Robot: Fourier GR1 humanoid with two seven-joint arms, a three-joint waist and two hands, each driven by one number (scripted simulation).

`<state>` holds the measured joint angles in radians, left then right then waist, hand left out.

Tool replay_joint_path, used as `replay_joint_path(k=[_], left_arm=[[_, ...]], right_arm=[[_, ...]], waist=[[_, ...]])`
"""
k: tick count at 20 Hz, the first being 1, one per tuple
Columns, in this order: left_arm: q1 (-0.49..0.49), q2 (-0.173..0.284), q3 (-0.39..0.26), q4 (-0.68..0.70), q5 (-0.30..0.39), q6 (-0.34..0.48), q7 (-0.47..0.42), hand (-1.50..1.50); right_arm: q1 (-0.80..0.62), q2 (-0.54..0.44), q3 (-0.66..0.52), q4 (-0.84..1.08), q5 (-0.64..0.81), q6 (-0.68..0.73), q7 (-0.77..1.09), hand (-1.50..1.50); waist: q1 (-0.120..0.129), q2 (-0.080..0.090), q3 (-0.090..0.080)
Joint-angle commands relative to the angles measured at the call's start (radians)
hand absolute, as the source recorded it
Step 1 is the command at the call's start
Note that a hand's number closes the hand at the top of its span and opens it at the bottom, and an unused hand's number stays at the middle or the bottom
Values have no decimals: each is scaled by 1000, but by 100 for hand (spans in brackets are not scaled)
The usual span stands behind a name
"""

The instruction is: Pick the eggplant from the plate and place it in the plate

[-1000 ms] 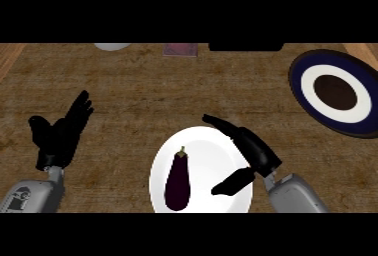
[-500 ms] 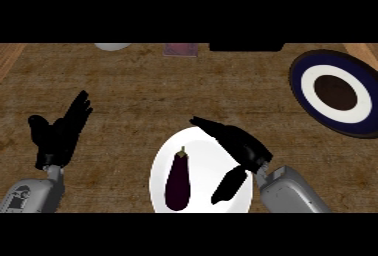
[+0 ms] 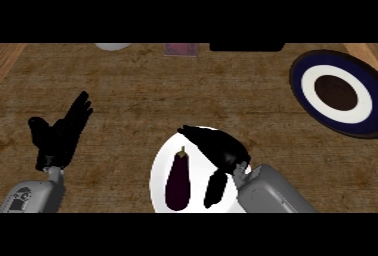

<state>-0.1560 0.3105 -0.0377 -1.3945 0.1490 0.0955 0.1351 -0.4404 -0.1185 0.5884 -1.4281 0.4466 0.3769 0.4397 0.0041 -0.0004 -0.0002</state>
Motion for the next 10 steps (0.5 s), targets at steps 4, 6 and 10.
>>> replay_joint_path(k=[4,6,10], left_arm=[[-14,-43,7,20,-38,-1,-14,0],[12,-16,45,12,-23,-46,-16,0],[-2,-56,32,20,-68,-14,-15,0]], right_arm=[[-64,113,4,146,79,80,29,-150],[16,47,-25,55,82,131,8,-150],[-85,117,67,162,51,38,89,-150]], waist=[[1,1,0],[-3,0,0],[4,1,0]])
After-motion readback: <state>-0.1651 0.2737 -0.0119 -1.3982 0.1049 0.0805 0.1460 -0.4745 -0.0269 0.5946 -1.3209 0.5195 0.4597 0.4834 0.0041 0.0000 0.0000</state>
